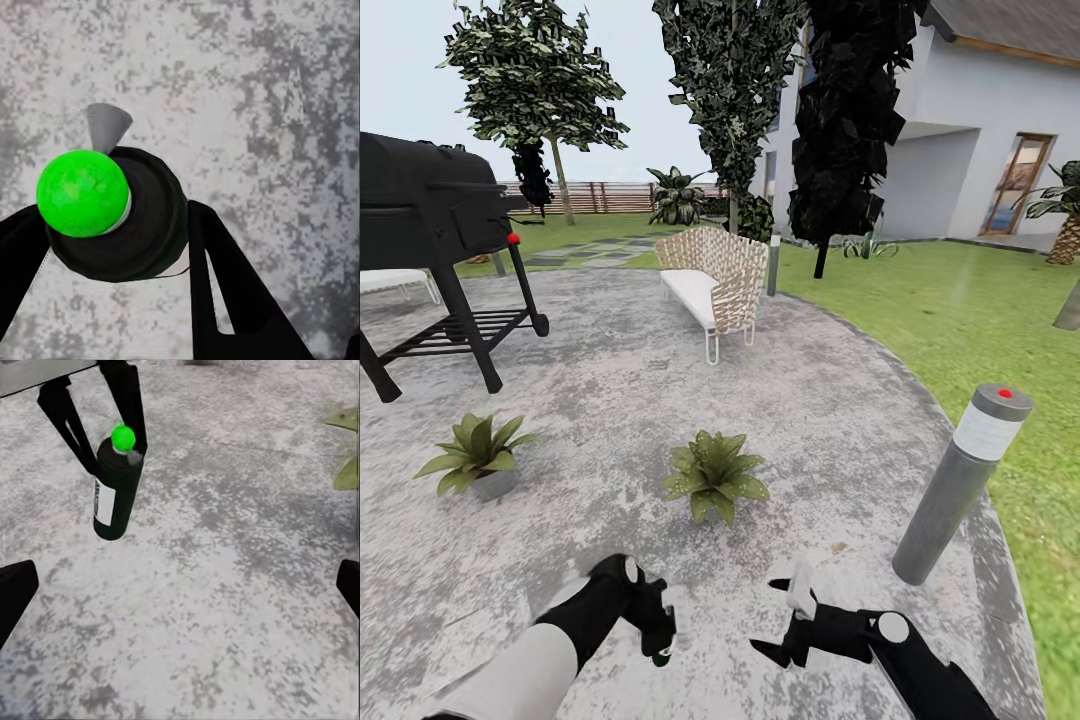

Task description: Pick up the pesticide atomizer in the garden and spray insectifuge to fully cover both potted plants in the garden.

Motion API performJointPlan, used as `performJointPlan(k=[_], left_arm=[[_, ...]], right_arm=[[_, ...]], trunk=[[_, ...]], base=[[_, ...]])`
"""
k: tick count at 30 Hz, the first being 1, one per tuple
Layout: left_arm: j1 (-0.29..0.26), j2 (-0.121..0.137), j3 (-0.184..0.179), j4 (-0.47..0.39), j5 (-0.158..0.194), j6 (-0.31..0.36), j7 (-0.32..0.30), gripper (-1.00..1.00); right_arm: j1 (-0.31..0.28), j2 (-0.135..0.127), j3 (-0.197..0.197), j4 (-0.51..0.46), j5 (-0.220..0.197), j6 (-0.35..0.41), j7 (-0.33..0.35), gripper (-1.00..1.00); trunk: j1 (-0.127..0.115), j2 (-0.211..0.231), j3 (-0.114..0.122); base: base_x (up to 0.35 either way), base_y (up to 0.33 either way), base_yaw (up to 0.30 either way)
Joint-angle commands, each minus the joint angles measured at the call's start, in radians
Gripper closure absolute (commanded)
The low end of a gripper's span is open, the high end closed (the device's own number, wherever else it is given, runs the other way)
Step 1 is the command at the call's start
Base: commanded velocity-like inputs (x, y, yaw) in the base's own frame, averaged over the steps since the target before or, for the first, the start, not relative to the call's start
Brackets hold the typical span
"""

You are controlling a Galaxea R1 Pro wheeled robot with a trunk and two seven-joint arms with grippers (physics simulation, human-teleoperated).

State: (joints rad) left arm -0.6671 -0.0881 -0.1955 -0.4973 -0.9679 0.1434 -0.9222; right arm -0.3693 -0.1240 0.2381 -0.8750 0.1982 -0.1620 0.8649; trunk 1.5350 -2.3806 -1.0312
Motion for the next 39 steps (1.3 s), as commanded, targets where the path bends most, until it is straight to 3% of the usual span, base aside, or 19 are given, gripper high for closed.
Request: performJointPlan(k=[1, 3, 4, 9, 16, 25, 39], left_arm=[[0.000, -0.005, -0.004, -0.004, 0.000, 0.010, -0.004, 1.00], [0.003, -0.011, -0.005, -0.005, 0.000, 0.009, -0.004, 1.00], [0.004, -0.014, -0.008, -0.006, 0.000, 0.009, -0.004, 1.00], [0.006, -0.036, -0.035, -0.006, 0.003, 0.002, 0.026, 1.00], [0.006, -0.046, -0.040, 0.003, 0.010, -0.082, 0.022, 1.00], [0.006, -0.086, -0.045, -0.004, 0.011, -0.089, -0.033, 1.00], [0.006, -0.086, -0.045, -0.008, 0.014, -0.088, -0.032, 1.00]], right_arm=[[0.000, 0.001, 0.002, -0.004, 0.010, 0.001, -0.001, -1.00], [-0.001, 0.007, 0.003, -0.007, 0.010, 0.025, -0.001, -1.00], [-0.002, 0.009, 0.004, -0.009, 0.010, 0.036, 0.000, 1.00], [-0.003, 0.013, 0.004, -0.043, 0.010, 0.059, 0.002, 1.00], [-0.003, 0.015, 0.006, -0.052, 0.012, 0.069, 0.002, 1.00], [-0.003, 0.014, 0.006, -0.046, 0.015, 0.068, 0.002, 1.00], [-0.003, 0.029, 0.007, -0.050, 0.011, 0.068, 0.002, 1.00]], trunk=[[0.000, 0.000, -0.001], [0.000, 0.000, -0.001], [0.000, 0.000, -0.001], [0.000, 0.000, -0.001], [0.000, 0.000, -0.001], [0.000, 0.000, -0.001], [0.000, 0.000, -0.001]], base=[[0.000, 0.000, 0.000], [0.000, 0.000, 0.000], [0.000, 0.000, 0.000], [0.000, 0.000, 0.000], [0.000, 0.000, 0.000], [0.000, 0.000, 0.000], [0.000, 0.000, 0.000]])
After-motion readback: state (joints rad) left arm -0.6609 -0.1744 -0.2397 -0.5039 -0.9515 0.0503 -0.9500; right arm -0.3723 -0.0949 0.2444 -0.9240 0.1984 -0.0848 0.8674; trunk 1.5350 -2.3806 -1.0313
